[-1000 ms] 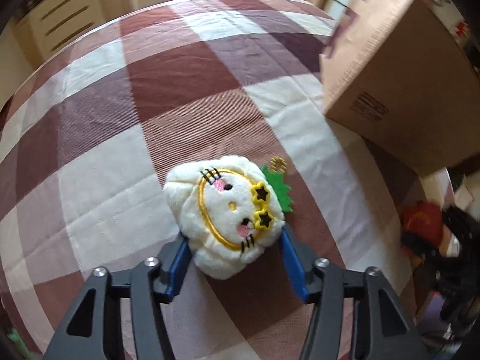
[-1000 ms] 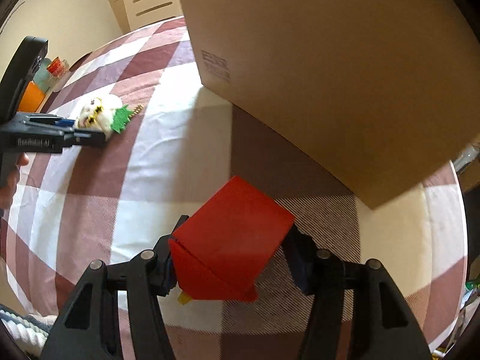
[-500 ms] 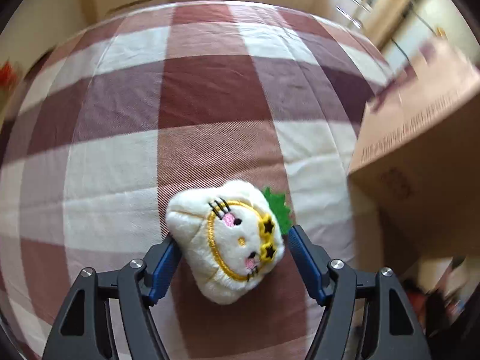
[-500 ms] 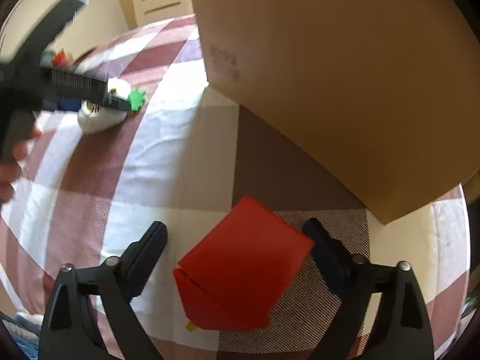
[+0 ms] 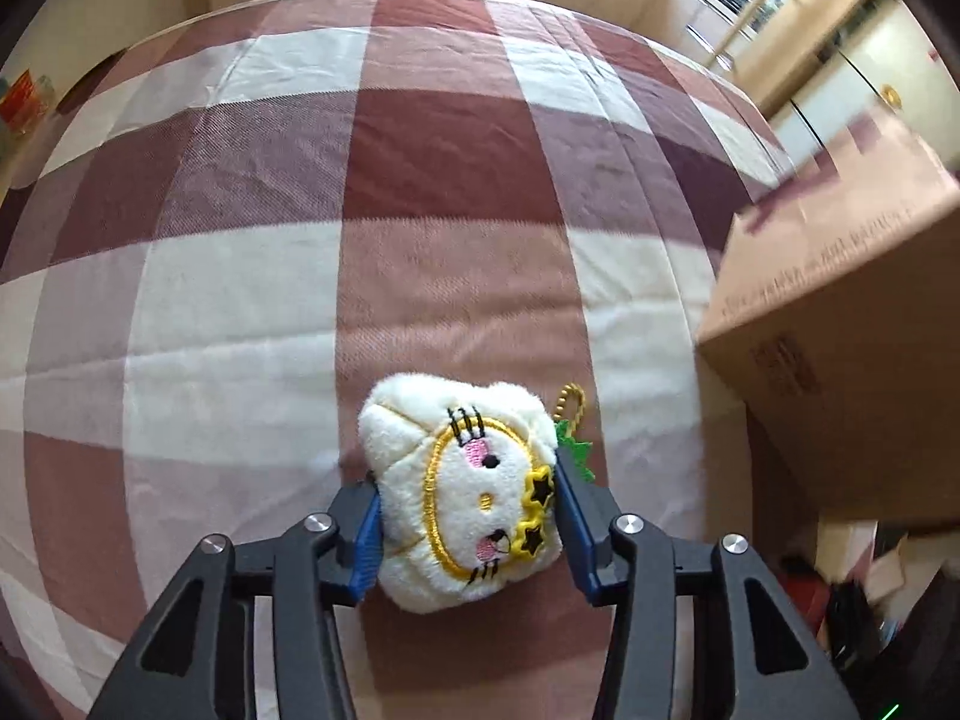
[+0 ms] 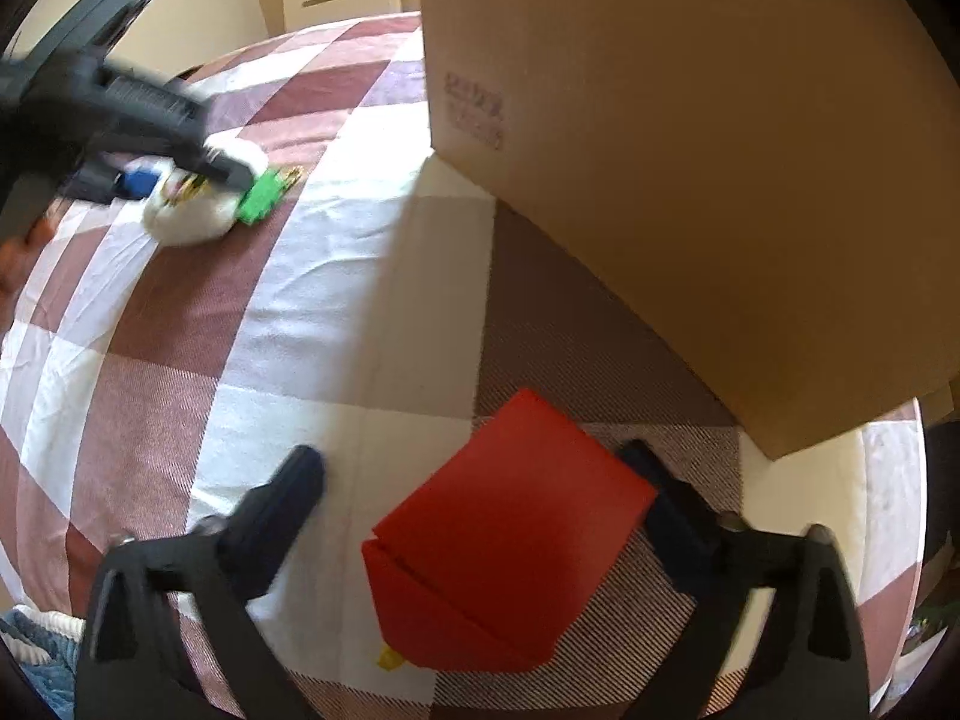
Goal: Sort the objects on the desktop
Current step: 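Lift the white plush with the left tool while the right tool lifts the red block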
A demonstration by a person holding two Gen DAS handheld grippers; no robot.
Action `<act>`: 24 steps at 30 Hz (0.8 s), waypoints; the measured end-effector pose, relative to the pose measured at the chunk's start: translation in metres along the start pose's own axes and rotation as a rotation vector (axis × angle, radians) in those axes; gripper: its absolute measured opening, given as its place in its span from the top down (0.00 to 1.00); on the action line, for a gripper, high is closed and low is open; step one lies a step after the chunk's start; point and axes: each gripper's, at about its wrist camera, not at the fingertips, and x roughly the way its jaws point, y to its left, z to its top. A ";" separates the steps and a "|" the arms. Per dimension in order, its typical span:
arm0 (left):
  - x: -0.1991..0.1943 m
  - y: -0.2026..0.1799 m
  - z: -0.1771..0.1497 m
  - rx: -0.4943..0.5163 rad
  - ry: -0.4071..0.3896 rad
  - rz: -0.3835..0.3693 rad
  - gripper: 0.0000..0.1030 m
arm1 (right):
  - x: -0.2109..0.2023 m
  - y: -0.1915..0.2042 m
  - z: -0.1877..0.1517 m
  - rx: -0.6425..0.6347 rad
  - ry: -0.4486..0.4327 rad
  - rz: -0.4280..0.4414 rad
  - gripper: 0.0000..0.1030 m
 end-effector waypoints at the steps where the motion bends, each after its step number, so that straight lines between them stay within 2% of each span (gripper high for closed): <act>1: -0.001 -0.002 -0.004 0.015 0.004 0.000 0.53 | -0.002 -0.003 0.002 0.013 0.004 0.009 0.45; 3: -0.003 -0.004 -0.012 0.047 0.014 0.012 0.53 | -0.005 -0.013 0.003 0.071 0.023 0.056 0.45; 7: -0.013 -0.008 -0.028 0.098 0.027 0.019 0.53 | -0.014 -0.018 -0.002 0.098 0.046 0.088 0.45; 11: -0.031 -0.016 -0.038 0.130 0.023 0.017 0.53 | -0.048 -0.019 -0.011 0.115 0.009 0.092 0.45; 14: -0.048 -0.034 -0.037 0.176 -0.005 0.023 0.53 | -0.076 -0.021 -0.009 0.119 -0.038 0.067 0.45; 19: -0.083 -0.081 -0.029 0.325 -0.092 0.044 0.53 | -0.131 -0.035 0.001 0.135 -0.104 0.033 0.45; 24: -0.116 -0.125 -0.011 0.405 -0.179 0.031 0.53 | -0.168 -0.049 0.011 0.170 -0.156 0.002 0.45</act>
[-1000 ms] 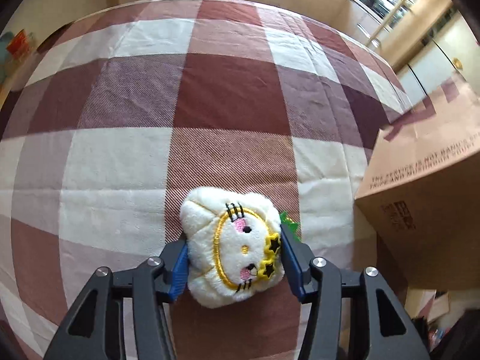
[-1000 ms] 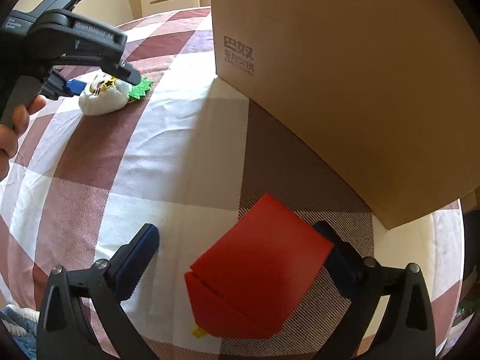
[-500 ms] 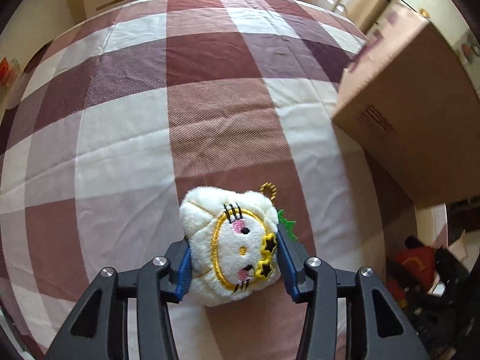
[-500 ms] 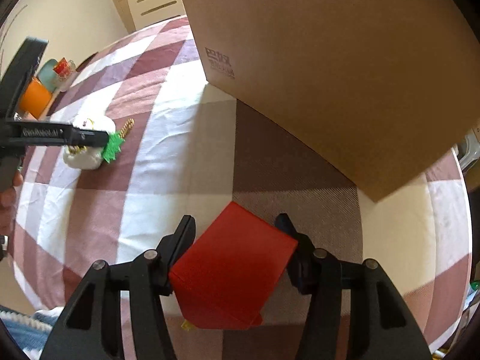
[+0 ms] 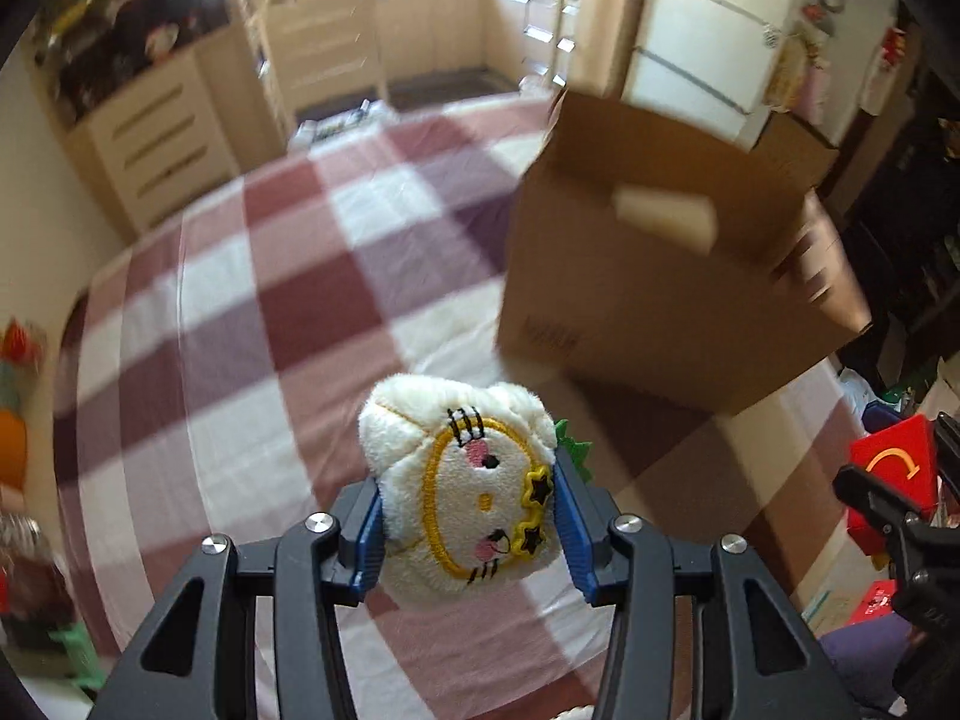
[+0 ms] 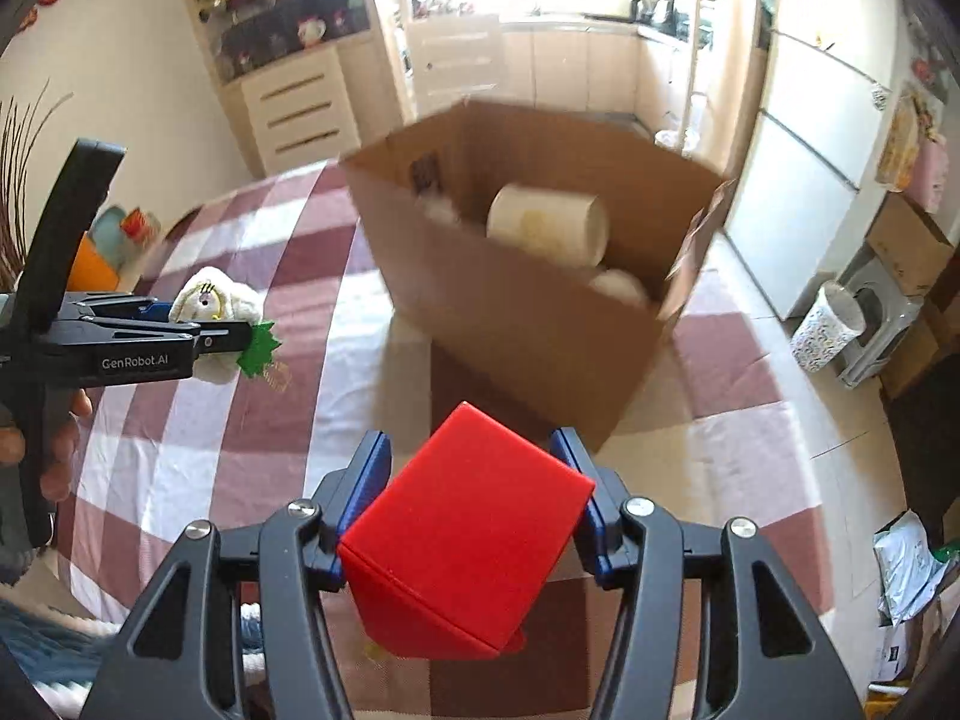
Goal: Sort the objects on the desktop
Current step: 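Lift the white plush with the left tool while the right tool lifts the red block, then carry the plush with the left tool while the right tool carries the block over the box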
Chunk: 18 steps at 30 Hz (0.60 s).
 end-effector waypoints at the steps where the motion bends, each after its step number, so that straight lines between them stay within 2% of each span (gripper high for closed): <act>1: -0.007 -0.005 0.009 0.012 -0.018 -0.001 0.53 | -0.008 -0.002 0.005 0.001 -0.019 -0.015 0.45; 10: -0.063 -0.034 0.079 0.069 -0.165 0.018 0.53 | -0.054 -0.021 0.053 -0.007 -0.170 -0.096 0.45; 18: -0.063 -0.048 0.114 0.082 -0.176 0.004 0.53 | -0.073 -0.017 0.090 -0.016 -0.255 -0.119 0.45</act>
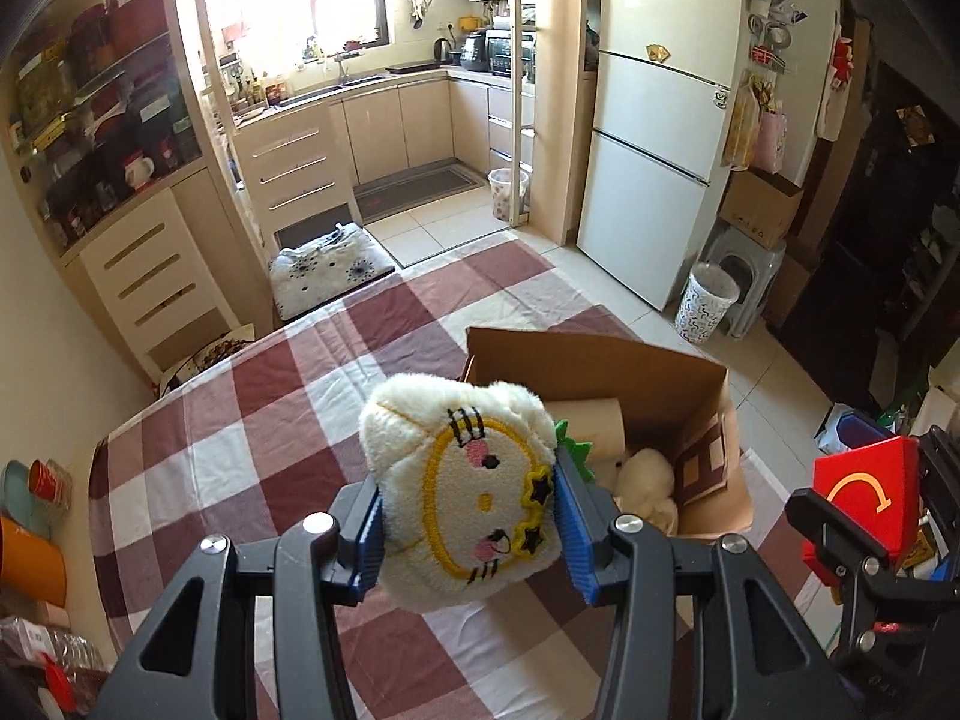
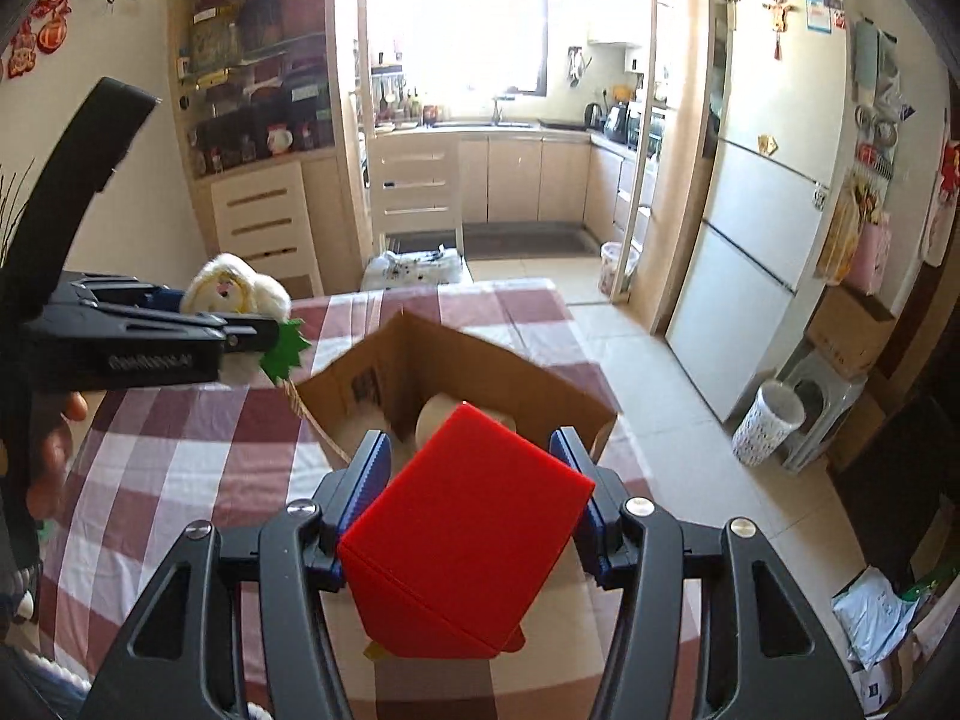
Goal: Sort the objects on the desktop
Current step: 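Carry the plush with the left tool while the right tool carries the block over the box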
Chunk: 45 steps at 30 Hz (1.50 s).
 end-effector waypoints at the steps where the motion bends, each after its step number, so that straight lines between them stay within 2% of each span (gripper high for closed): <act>1: 0.002 -0.001 0.004 -0.001 0.001 0.000 0.53 | 0.000 0.001 0.004 0.001 -0.006 0.000 0.45; 13: 0.021 -0.007 0.037 -0.002 -0.002 0.016 0.52 | 0.013 -0.007 0.031 0.060 -0.046 -0.025 0.45; 45: 0.066 -0.006 0.050 0.019 0.085 0.049 0.52 | 0.046 -0.018 0.042 0.090 -0.014 -0.013 0.45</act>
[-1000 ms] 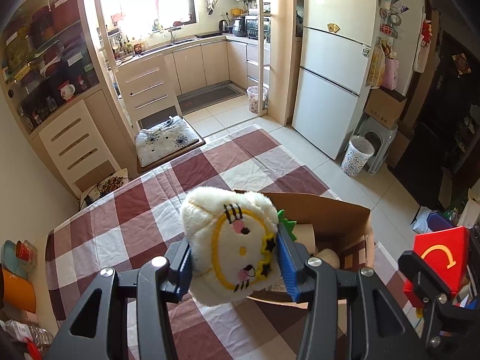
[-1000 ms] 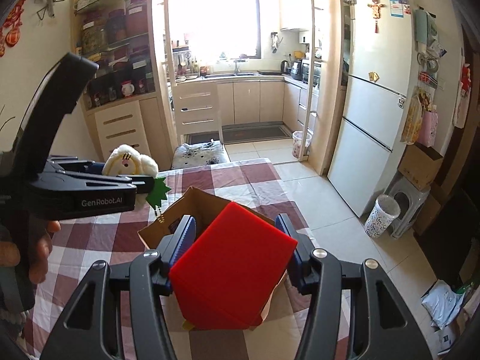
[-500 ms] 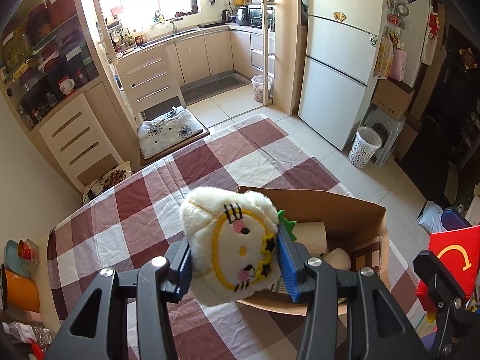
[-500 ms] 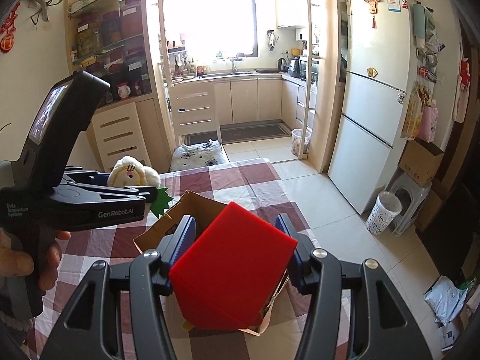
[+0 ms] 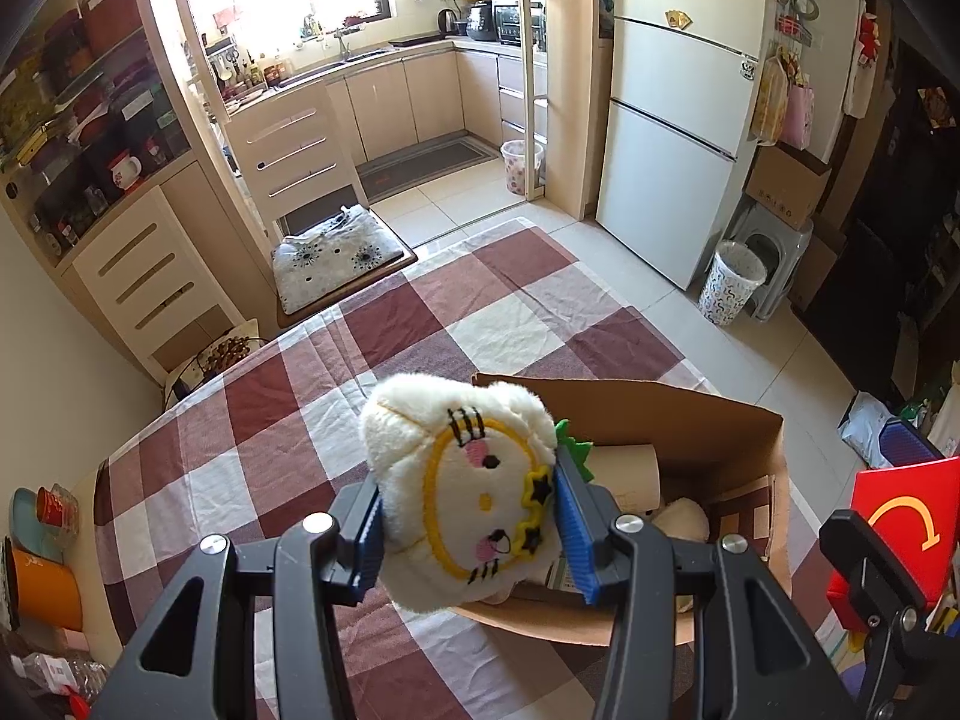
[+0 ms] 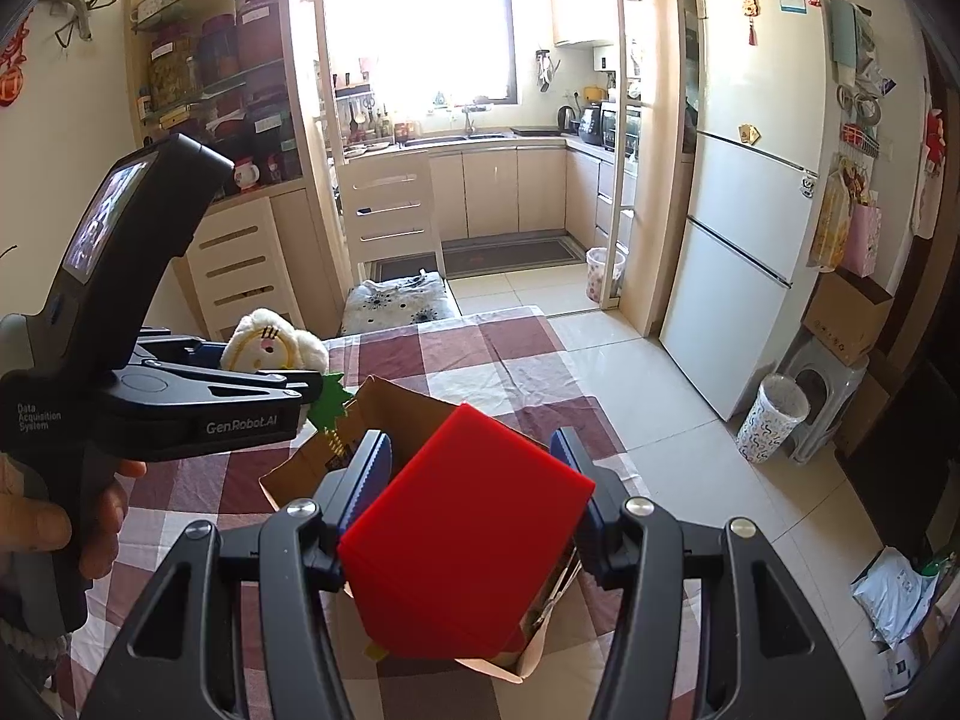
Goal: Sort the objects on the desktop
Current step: 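Carry the plush with the left tool while the right tool carries the block over the box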
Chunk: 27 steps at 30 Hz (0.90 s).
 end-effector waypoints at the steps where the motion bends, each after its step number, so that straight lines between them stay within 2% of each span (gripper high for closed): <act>1: 0.001 0.000 0.000 0.001 0.002 0.001 0.52 | 0.001 0.000 0.000 0.000 0.001 0.002 0.45; 9: 0.008 -0.003 0.000 0.013 0.024 -0.003 0.52 | 0.006 -0.001 0.000 -0.001 0.008 0.008 0.45; 20: 0.024 -0.015 -0.004 0.073 0.113 -0.054 0.52 | 0.013 0.000 -0.005 0.004 0.033 0.017 0.45; 27: 0.028 -0.017 -0.006 0.109 0.140 -0.071 0.52 | 0.013 -0.001 -0.006 0.008 0.041 0.015 0.45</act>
